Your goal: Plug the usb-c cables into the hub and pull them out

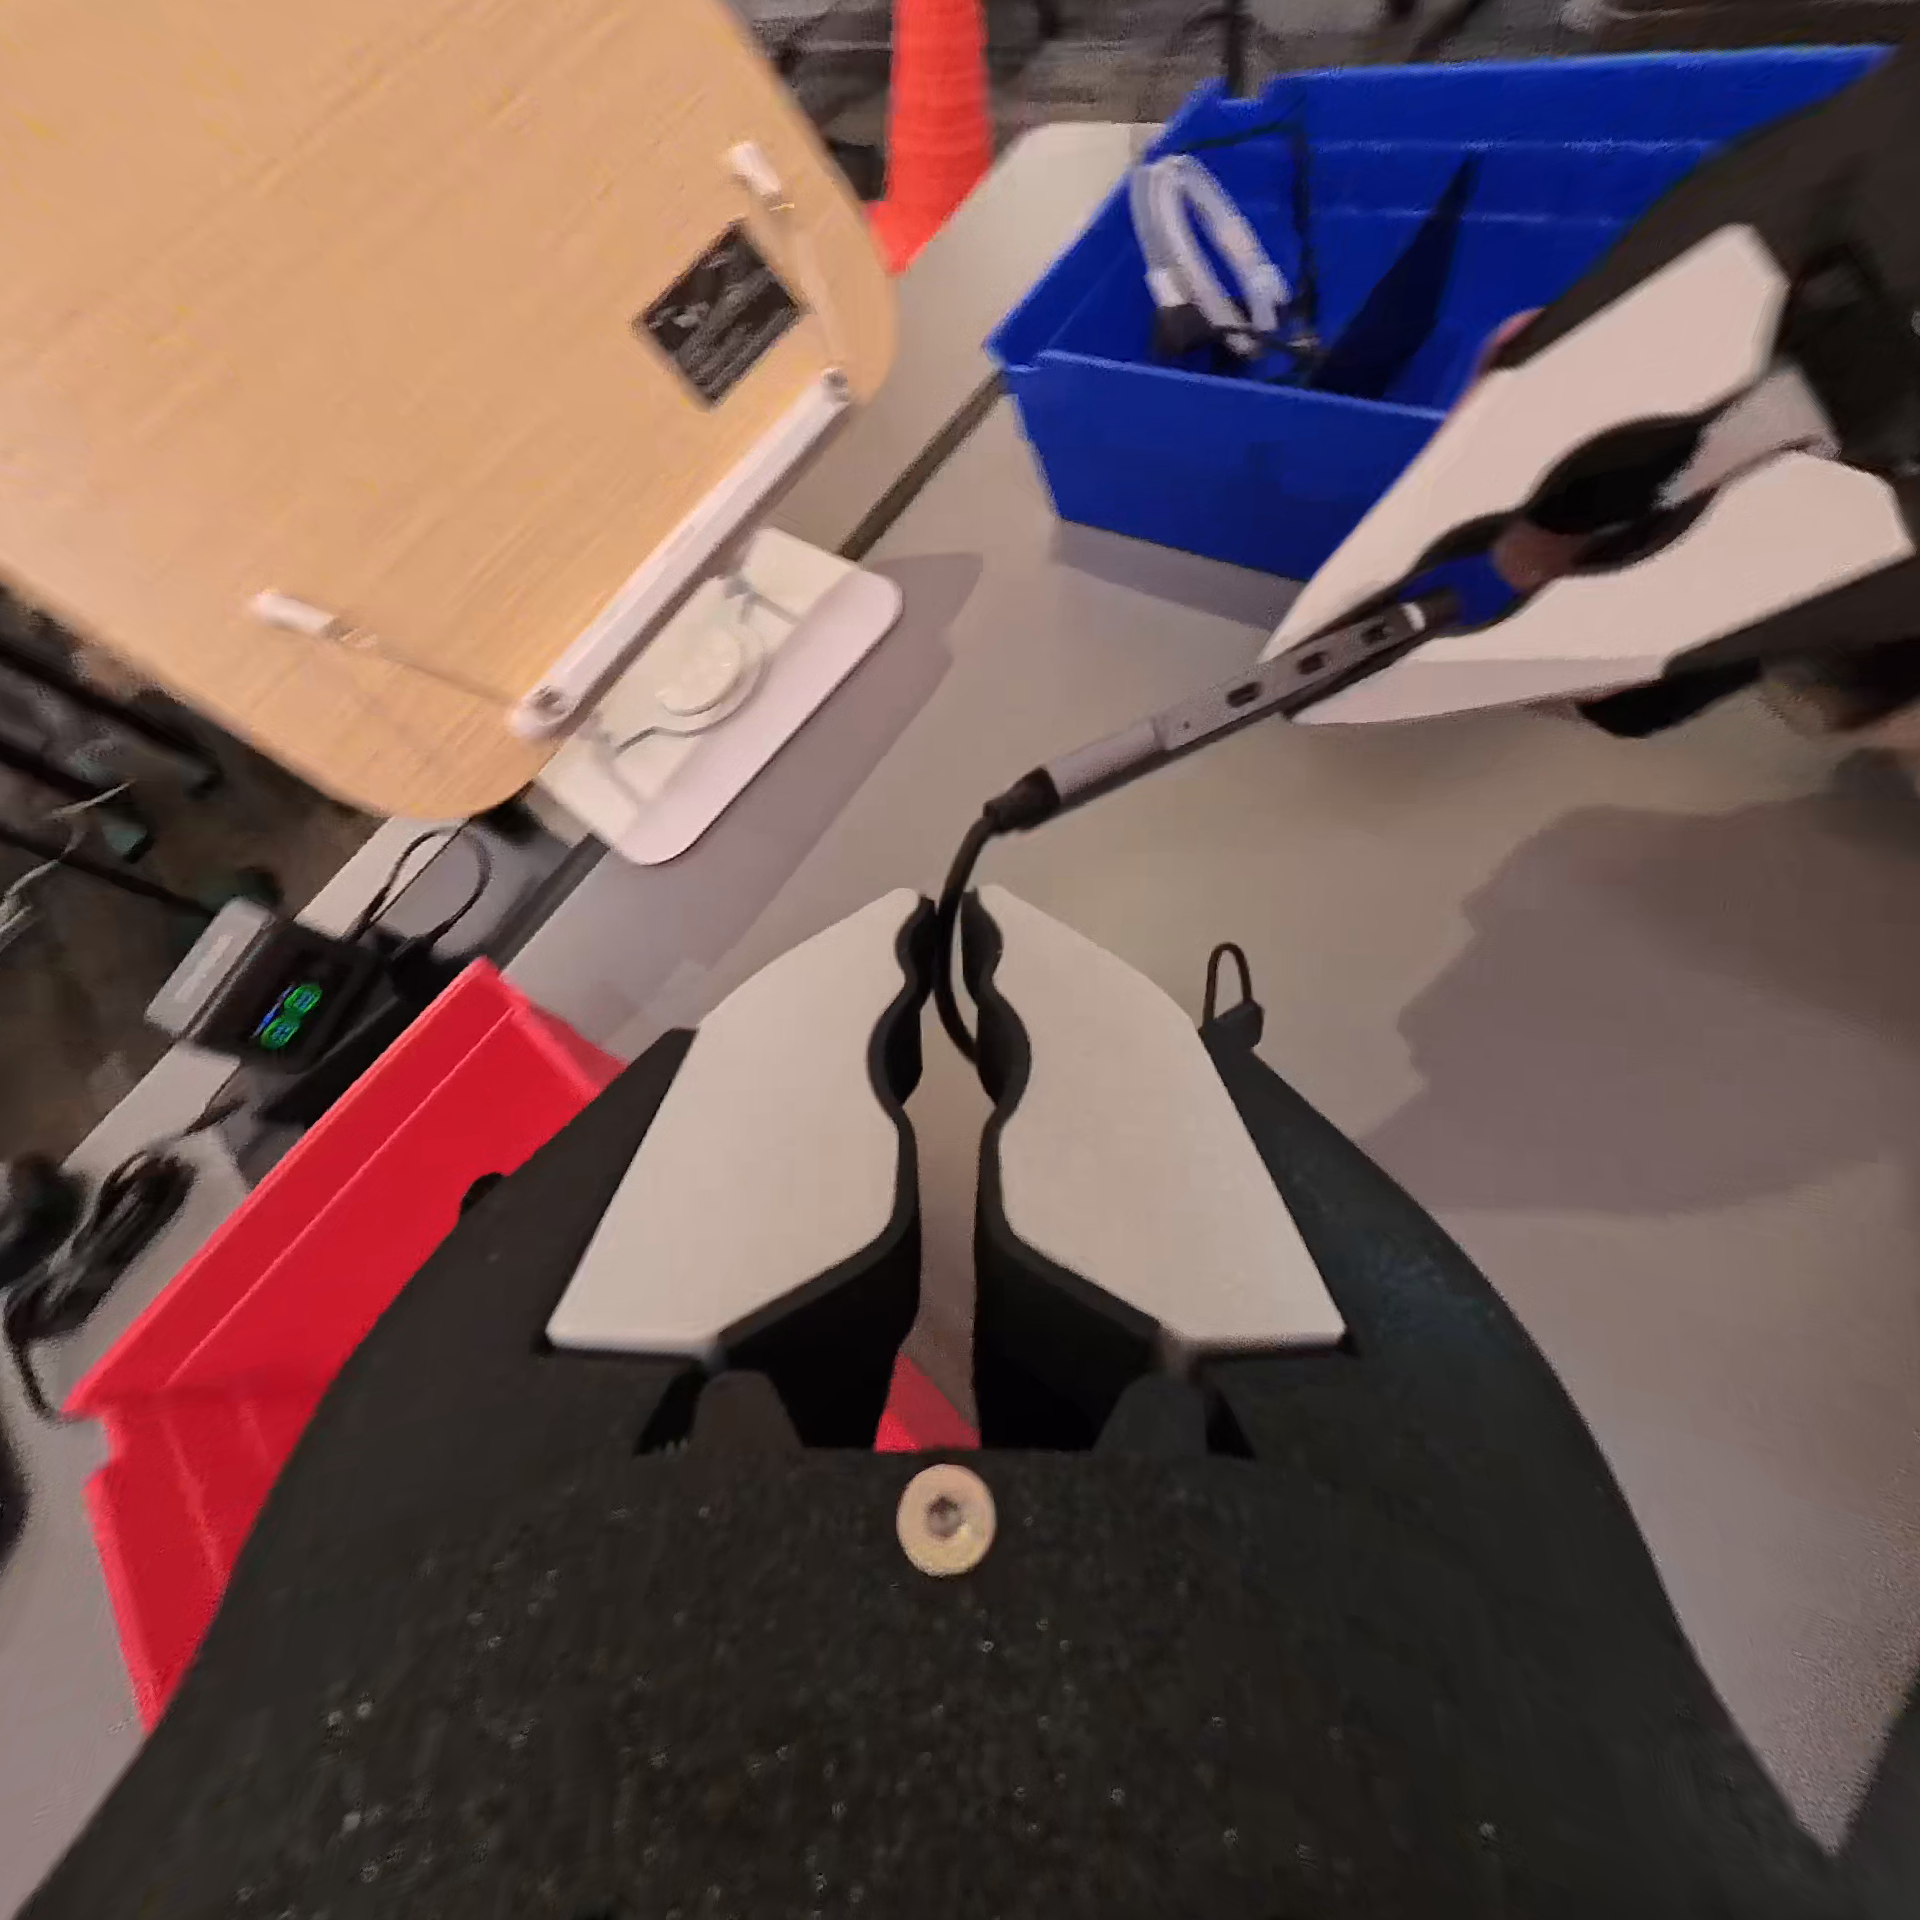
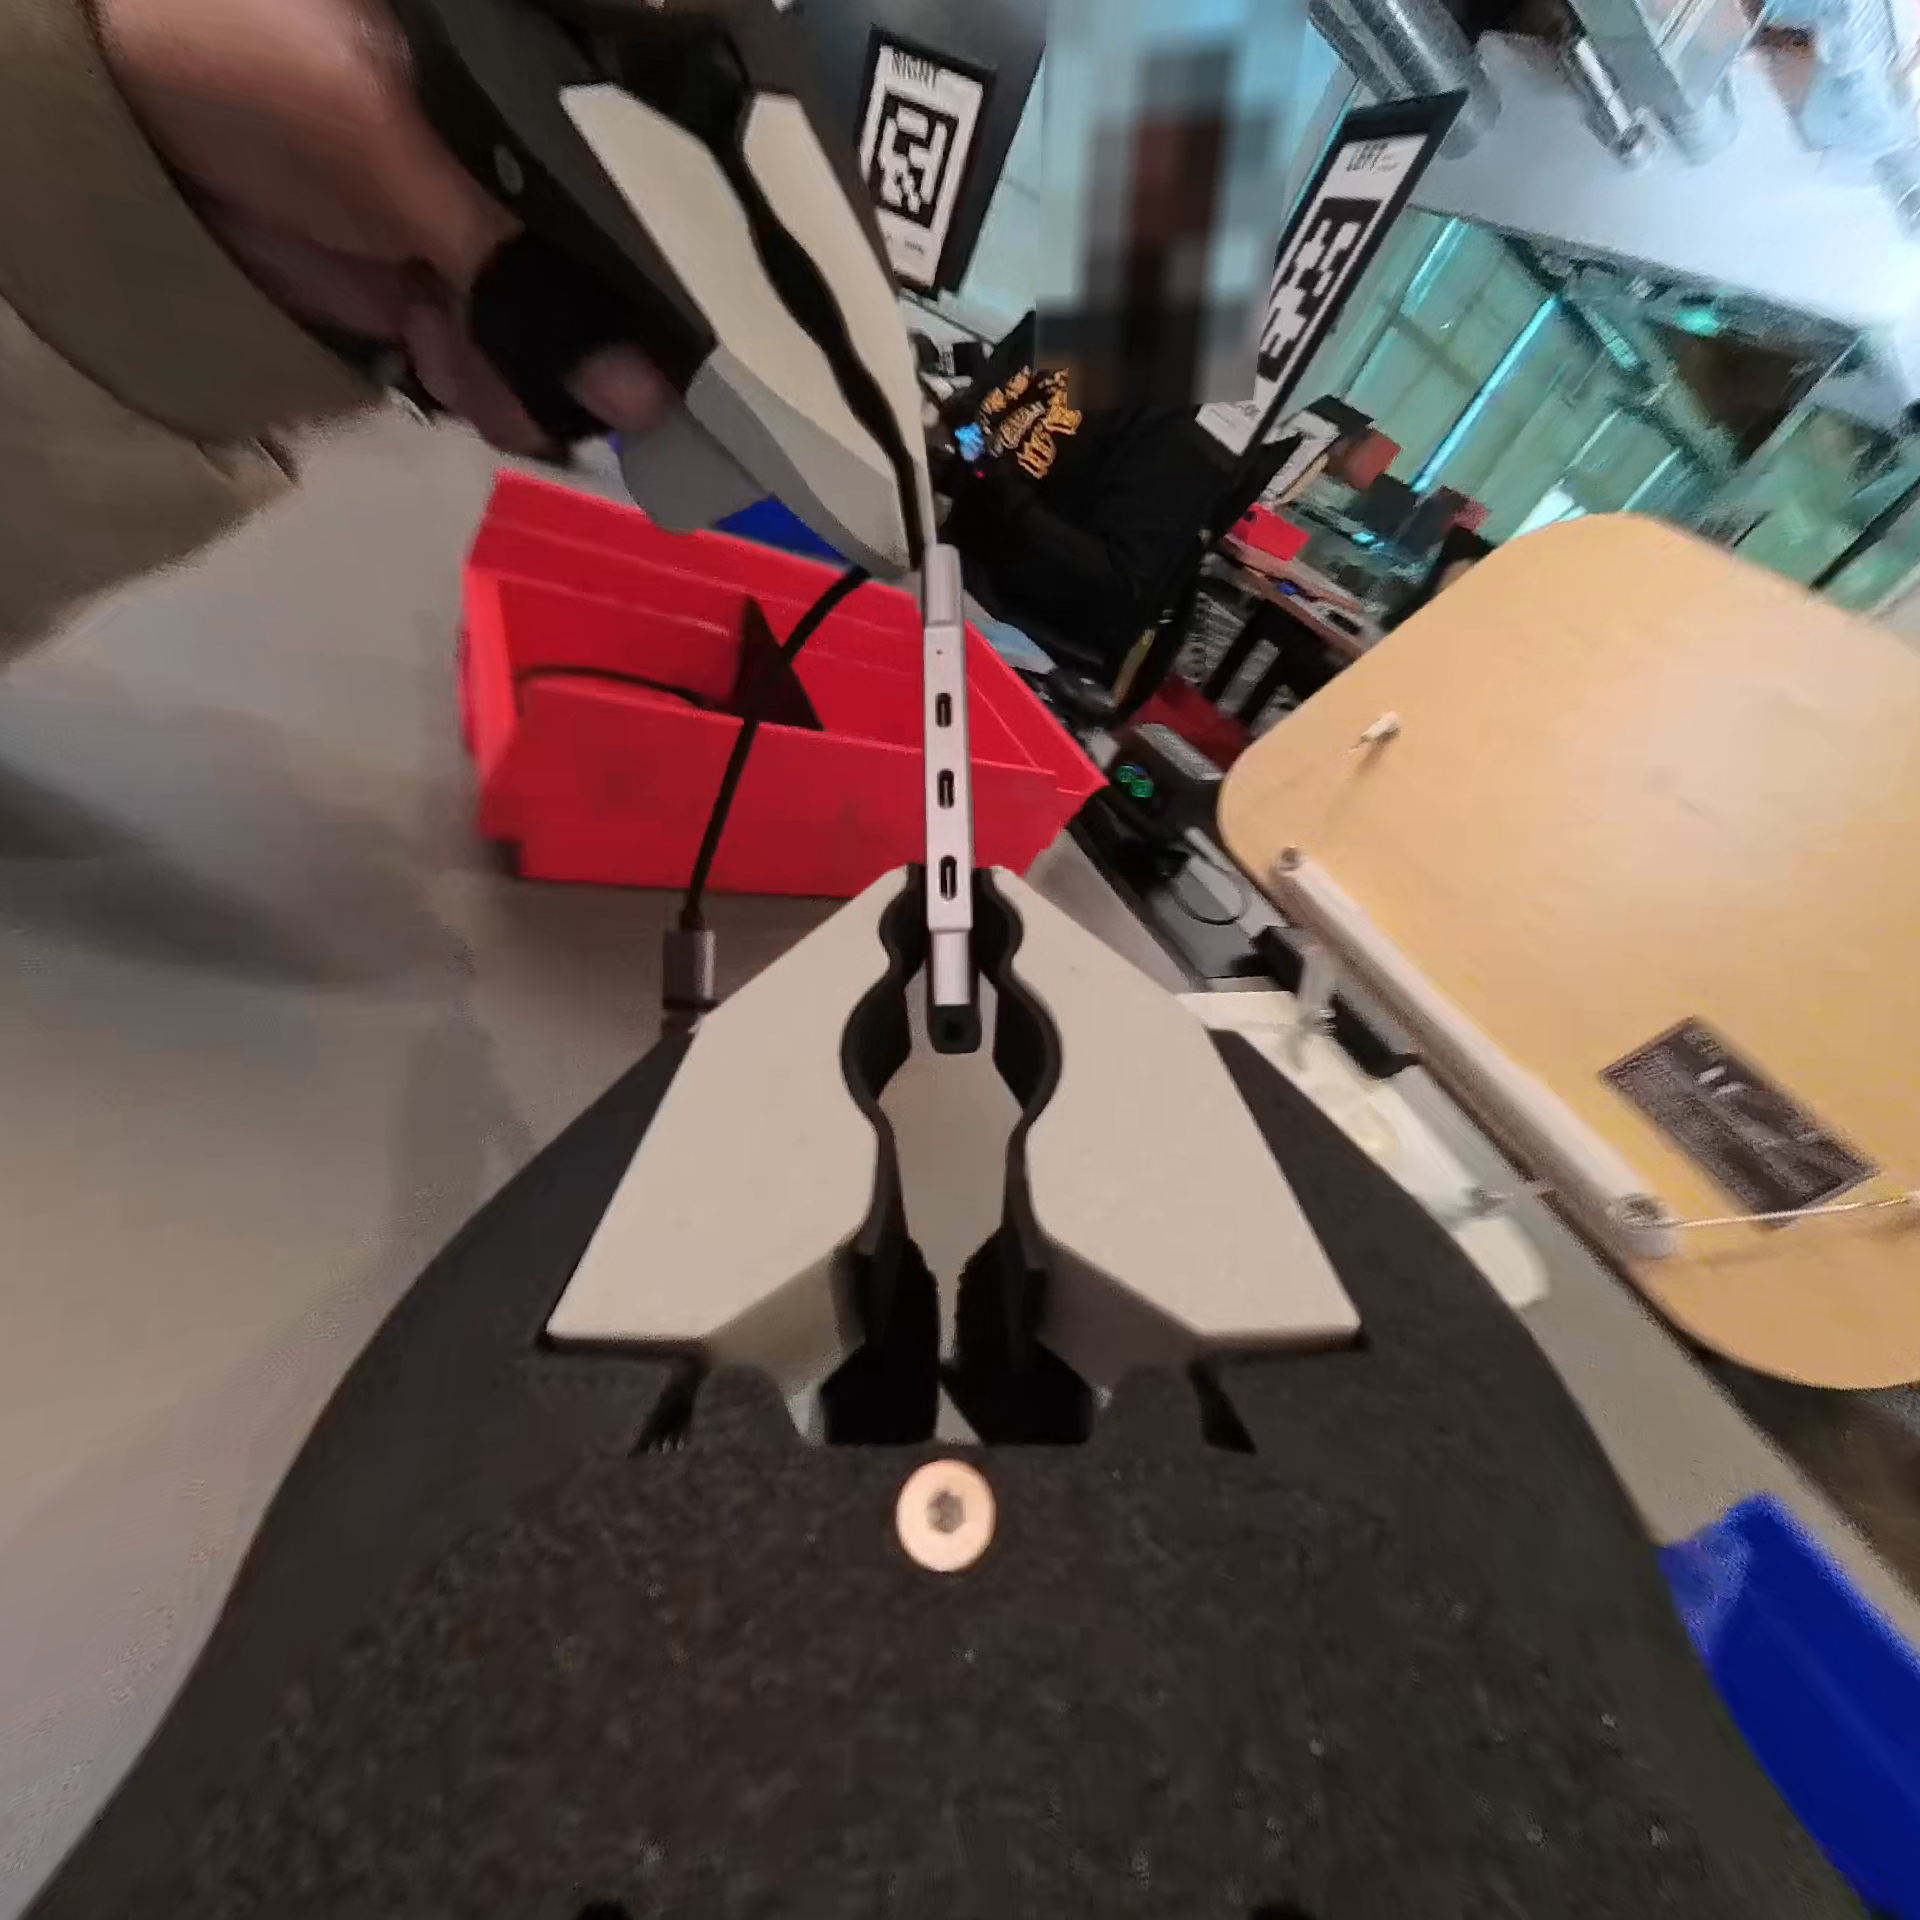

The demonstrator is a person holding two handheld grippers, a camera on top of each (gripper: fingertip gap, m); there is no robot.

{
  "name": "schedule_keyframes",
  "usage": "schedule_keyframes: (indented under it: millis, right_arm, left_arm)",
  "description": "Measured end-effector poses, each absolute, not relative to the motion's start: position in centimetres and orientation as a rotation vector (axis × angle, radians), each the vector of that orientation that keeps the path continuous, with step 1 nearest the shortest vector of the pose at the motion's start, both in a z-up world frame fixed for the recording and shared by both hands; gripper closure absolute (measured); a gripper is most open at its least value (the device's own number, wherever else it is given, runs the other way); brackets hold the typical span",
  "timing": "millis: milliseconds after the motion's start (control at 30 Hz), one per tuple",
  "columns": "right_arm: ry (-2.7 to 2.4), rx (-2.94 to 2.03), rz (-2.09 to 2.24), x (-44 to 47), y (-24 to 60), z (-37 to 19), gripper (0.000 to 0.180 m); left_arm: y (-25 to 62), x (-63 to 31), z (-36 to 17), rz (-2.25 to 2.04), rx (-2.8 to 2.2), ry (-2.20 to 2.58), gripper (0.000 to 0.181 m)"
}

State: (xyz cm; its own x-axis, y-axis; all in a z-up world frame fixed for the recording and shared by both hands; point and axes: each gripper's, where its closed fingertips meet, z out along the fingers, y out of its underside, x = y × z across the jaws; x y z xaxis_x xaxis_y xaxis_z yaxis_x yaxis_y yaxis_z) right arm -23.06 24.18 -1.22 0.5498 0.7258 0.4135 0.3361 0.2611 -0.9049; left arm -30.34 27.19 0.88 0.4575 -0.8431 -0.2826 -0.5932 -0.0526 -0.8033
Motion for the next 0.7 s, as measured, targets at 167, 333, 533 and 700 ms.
schedule_keyframes:
  millis: [167, 333, 533, 700]
  right_arm:
    - [-1.077, -1.265, -0.037, -23.6, 28.9, -2.5, 0.171]
    - [-1.111, -1.313, -0.029, -25.9, 32.3, -6.1, 0.171]
    - [-1.051, -1.313, 0.002, -26.6, 34.3, -10.4, 0.171]
    - [-1.038, -1.294, 0.069, -27.3, 33.6, -10.0, 0.171]
  left_arm:
    - [28.2, -36.1, -1.2, -0.307, -1.876, 0.962, 0.148]
    - [25.5, -41.9, -7.6, -0.396, -2.093, 0.668, 0.132]
    - [23.2, -41.9, -11.0, -0.440, -2.104, 0.468, 0.136]
    - [24.3, -41.3, -12.9, -0.292, -2.123, 0.440, 0.171]
